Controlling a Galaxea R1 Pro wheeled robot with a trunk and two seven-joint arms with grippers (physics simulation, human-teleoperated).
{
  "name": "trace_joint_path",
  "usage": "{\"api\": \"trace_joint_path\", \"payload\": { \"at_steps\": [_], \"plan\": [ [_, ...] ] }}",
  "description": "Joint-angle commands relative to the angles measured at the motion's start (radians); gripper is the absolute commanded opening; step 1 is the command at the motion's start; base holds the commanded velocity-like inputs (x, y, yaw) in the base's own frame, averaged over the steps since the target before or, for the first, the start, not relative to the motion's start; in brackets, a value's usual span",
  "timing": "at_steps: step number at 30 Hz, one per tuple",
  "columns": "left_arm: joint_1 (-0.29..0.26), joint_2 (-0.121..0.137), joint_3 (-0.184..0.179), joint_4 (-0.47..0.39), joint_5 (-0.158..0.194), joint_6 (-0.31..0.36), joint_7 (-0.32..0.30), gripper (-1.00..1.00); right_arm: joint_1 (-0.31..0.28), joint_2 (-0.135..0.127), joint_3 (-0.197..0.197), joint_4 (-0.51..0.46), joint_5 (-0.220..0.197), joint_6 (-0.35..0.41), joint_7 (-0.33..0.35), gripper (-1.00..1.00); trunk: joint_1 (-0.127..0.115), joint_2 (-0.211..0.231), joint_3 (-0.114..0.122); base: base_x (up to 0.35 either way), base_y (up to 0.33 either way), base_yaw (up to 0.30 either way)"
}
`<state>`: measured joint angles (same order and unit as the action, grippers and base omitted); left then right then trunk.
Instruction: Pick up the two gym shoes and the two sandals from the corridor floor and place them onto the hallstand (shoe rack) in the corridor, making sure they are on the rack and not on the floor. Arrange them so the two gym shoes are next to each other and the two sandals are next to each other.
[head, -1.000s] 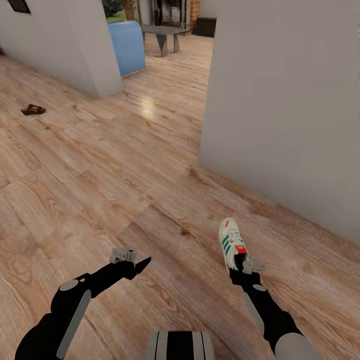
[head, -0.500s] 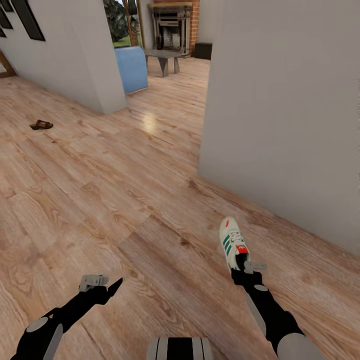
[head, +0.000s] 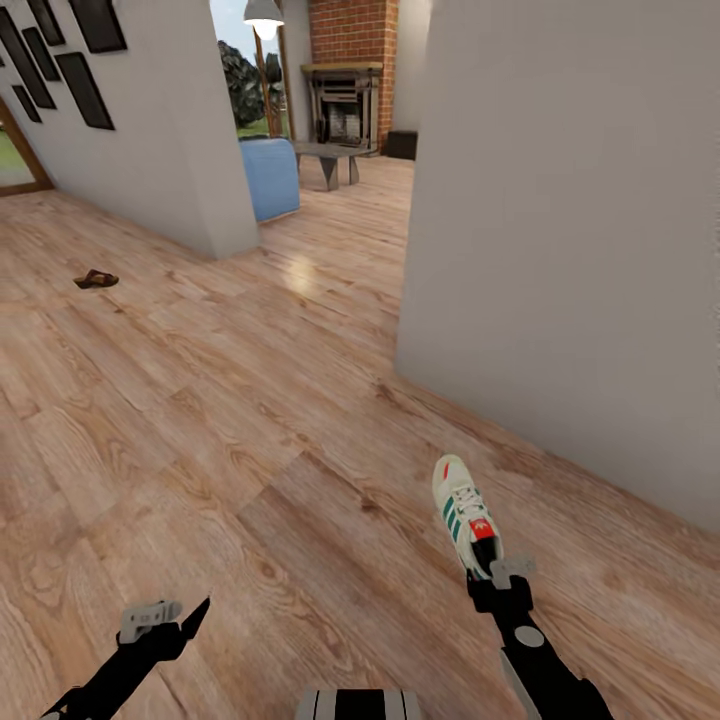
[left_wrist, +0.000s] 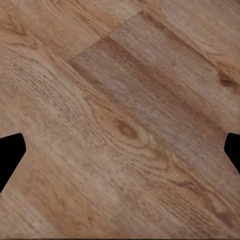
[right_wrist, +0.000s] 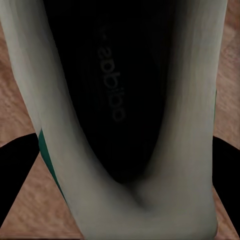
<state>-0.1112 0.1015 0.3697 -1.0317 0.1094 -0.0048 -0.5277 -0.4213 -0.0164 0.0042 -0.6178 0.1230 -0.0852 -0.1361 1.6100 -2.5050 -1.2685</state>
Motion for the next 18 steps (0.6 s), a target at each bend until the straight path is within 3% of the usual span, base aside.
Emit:
{"api": "trace_joint_path", "payload": {
  "at_steps": [1,7,9,10,12,18],
  "plan": [
    [0.0,0.0,0.002,0.018,0.006,-0.016,-0.005,1.0,0.004,0.0,0.0,0.008,0.011,-0.012,-0.005,-1.0,-0.001,0.0,0.005,0.0,0.0,0.0],
    [0.013,0.0,0.006,0.152,0.006,-0.197,-0.004,1.0,0.021,-0.002,0.0,0.1,0.015,-0.11,-0.004,-1.0,-0.003,0.001,0.038,0.0,0.0,0.0],
    [0.02,0.0,0.006,0.174,0.006,-0.229,-0.003,1.0,0.022,-0.002,0.0,0.145,0.016,-0.146,-0.004,-1.0,-0.004,0.002,0.049,0.0,0.0,0.0],
    [0.033,-0.002,0.006,0.189,0.006,-0.252,-0.002,1.0,0.023,-0.001,0.0,0.226,0.016,-0.199,-0.004,-1.0,-0.005,0.002,0.054,0.0,0.0,0.0],
    [0.054,-0.004,0.005,0.198,0.005,-0.266,0.009,1.0,0.024,-0.001,-0.001,0.297,0.016,-0.291,-0.005,-1.0,-0.006,0.003,0.065,0.0,0.0,0.0],
    [0.066,-0.003,0.006,0.212,0.004,-0.272,0.015,1.0,0.024,-0.001,0.0,0.363,0.015,-0.365,-0.006,-1.0,-0.008,0.004,0.097,0.0,0.0,0.0]
  ]
}}
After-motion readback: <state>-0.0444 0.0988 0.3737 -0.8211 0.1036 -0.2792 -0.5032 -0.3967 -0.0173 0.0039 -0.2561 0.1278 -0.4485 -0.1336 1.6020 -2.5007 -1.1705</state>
